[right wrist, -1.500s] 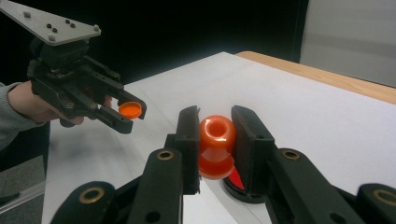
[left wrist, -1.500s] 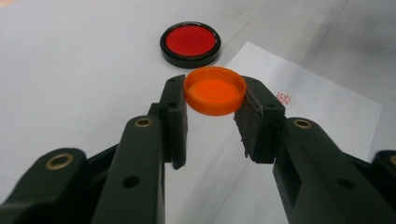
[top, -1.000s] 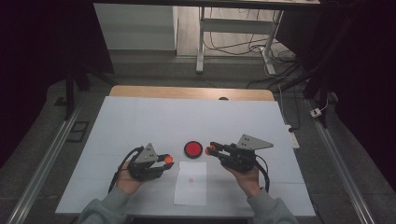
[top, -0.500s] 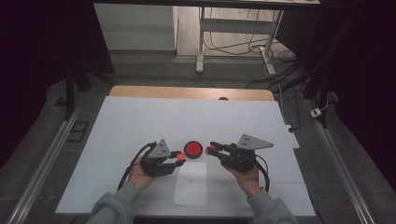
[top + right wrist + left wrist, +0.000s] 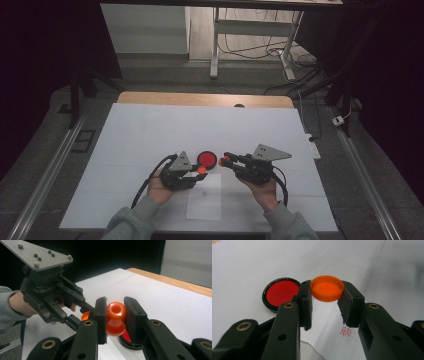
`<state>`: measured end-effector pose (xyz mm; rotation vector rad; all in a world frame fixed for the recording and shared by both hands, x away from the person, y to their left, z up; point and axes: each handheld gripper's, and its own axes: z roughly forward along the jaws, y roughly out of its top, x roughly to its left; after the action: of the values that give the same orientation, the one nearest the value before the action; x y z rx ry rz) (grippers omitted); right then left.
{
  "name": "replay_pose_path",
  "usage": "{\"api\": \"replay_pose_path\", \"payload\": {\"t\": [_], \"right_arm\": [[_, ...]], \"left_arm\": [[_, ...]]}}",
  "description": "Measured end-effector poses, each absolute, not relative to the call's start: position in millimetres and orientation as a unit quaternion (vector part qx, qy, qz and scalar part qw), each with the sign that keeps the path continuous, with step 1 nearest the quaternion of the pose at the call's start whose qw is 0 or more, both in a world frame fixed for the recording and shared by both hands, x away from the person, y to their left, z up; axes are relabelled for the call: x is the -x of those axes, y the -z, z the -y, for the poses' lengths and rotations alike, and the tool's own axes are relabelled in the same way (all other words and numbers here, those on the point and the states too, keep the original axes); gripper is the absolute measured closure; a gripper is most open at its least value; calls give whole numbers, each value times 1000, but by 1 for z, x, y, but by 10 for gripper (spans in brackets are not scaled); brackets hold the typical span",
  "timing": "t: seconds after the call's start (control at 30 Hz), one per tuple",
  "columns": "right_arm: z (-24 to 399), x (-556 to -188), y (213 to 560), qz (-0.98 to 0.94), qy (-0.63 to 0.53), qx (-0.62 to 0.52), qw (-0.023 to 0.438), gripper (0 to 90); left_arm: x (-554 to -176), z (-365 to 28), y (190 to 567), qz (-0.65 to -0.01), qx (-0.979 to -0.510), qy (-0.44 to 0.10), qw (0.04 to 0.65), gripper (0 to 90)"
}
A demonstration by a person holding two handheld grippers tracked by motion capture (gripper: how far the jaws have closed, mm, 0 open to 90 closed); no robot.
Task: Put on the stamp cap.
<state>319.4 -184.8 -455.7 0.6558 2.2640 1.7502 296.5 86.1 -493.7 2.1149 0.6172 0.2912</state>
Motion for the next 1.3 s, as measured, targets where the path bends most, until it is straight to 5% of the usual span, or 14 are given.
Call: {"api": "replay_pose_path", "payload": {"t": [1.3], "right_arm": [[167, -315, 464, -786, -579, -203, 75, 716]], "left_arm": [[-291, -58, 499, -218, -865, -135, 431, 642]]}}
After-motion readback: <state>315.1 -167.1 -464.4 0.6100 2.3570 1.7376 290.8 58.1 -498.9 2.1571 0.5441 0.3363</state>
